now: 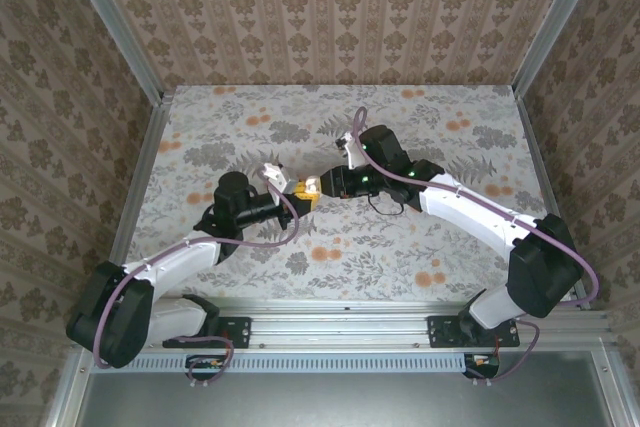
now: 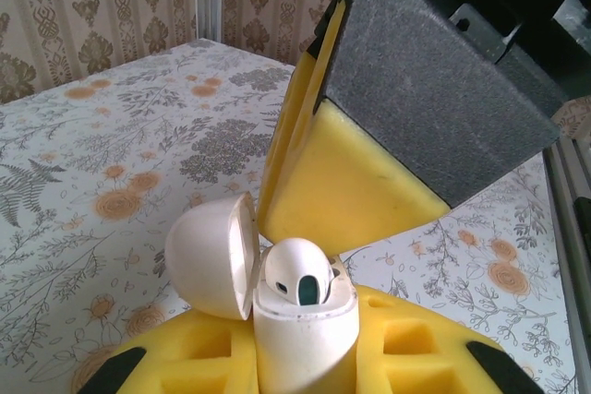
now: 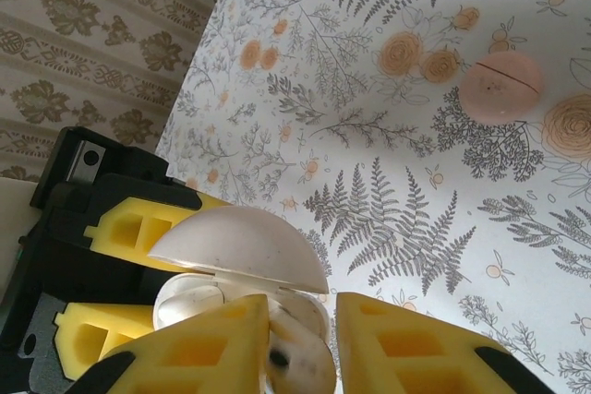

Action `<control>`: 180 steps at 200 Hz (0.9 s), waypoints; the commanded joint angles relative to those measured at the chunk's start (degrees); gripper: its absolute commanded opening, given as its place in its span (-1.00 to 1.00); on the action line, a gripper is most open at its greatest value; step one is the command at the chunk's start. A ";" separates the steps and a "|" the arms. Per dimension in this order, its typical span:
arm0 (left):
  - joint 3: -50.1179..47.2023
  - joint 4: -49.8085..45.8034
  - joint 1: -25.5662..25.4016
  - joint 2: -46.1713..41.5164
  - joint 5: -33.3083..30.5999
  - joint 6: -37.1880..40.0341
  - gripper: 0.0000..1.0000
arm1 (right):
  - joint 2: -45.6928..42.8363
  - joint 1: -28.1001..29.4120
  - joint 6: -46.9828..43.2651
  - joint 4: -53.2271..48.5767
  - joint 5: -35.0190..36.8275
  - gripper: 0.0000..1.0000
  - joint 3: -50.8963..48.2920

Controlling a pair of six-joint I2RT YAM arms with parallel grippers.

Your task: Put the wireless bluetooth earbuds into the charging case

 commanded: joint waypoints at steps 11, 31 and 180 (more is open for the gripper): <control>1.50 2.58 -0.62 -0.42 1.42 1.42 -0.82 | 0.20 -0.46 0.68 1.42 0.27 -0.55 -0.45; 1.50 2.39 -0.62 -0.54 1.22 1.48 -0.82 | -0.51 -0.46 0.70 1.48 0.66 -0.60 -0.88; -1.65 3.21 -0.62 -0.29 -2.65 1.07 -0.82 | -5.19 -2.36 -3.40 -9.11 1.48 -0.65 -1.48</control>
